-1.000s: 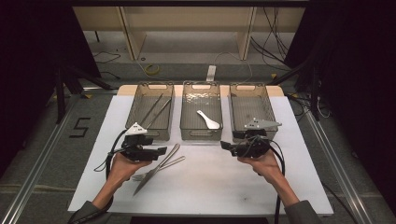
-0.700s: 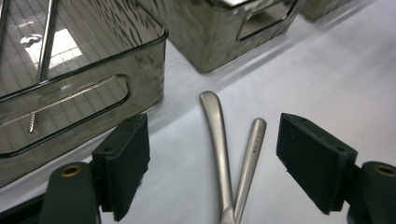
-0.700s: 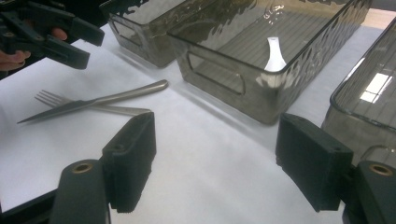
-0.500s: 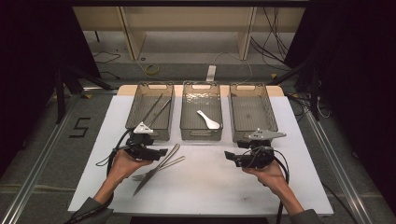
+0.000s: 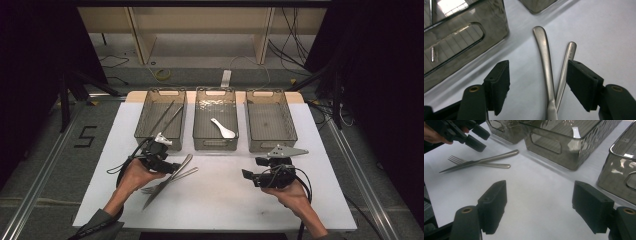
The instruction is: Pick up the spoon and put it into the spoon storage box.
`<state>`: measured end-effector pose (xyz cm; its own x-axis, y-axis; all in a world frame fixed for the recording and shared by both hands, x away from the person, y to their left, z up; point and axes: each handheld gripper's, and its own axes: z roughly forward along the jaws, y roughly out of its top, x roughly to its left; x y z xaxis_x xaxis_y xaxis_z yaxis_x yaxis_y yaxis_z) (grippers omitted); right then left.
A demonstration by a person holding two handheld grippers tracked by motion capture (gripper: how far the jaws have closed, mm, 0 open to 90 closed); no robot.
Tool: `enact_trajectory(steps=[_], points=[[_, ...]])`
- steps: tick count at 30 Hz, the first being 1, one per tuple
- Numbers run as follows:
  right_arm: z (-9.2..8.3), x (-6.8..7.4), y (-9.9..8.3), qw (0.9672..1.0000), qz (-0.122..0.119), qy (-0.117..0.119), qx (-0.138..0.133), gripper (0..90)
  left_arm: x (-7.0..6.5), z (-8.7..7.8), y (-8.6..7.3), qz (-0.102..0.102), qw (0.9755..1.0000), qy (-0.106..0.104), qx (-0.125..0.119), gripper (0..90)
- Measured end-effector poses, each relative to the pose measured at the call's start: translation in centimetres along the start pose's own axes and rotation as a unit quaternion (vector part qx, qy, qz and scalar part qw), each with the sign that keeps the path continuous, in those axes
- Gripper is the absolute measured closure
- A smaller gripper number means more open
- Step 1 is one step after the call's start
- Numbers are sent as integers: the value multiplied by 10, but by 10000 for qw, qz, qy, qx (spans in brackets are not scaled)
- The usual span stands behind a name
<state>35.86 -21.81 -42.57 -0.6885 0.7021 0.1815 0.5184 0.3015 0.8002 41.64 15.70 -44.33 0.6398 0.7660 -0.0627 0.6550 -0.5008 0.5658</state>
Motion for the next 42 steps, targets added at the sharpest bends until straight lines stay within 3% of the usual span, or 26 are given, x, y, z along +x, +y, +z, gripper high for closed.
enact_trajectory(steps=[8,23,42], points=[[-3,3,-5,9999,80,93,34,284,-4,7,3,41,9995,39,314,393],[-1,12,-8,9997,-29,177,183,269,-8,19,7,98,9972,-48,741,457],[-2,13,-9,9996,-39,187,210,270,-10,30,9,221,9920,78,1239,583]])
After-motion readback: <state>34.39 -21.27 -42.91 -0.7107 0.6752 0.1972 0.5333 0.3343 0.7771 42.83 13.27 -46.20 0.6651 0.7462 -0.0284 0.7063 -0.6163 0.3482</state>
